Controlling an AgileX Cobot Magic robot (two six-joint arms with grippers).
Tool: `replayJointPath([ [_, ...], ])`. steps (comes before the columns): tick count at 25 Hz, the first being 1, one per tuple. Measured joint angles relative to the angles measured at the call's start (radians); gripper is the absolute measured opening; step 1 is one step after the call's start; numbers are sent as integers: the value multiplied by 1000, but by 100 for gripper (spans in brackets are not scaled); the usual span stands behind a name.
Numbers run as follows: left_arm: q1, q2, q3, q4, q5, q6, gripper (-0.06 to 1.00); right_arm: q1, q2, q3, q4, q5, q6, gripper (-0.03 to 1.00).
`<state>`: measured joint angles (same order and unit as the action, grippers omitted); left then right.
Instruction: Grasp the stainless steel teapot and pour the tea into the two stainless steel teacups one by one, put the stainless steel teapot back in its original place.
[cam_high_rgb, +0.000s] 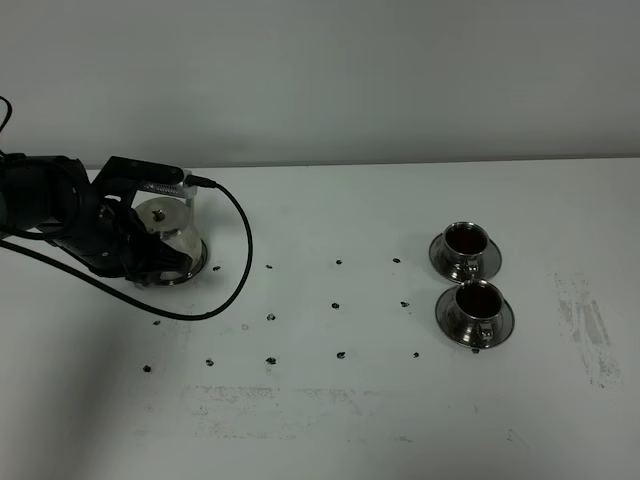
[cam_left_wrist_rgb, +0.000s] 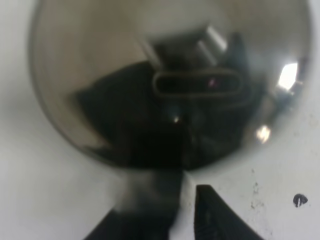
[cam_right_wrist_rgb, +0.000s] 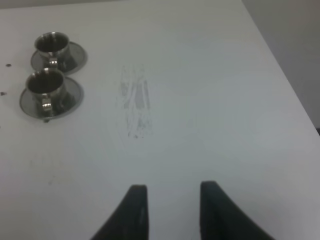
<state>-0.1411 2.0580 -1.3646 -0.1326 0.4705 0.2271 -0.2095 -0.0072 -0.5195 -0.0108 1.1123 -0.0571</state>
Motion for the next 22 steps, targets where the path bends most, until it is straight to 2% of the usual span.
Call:
replayJointPath([
  [4,0,-1,0,0,-6,1,34,0,0,0,0,0,0,24],
  [14,-13,-67,2,-16,22,1,34,0,0,0,0,0,0,24],
  [22,-31,-315,159,-17,19,7,34,0,0,0,0,0,0,24],
])
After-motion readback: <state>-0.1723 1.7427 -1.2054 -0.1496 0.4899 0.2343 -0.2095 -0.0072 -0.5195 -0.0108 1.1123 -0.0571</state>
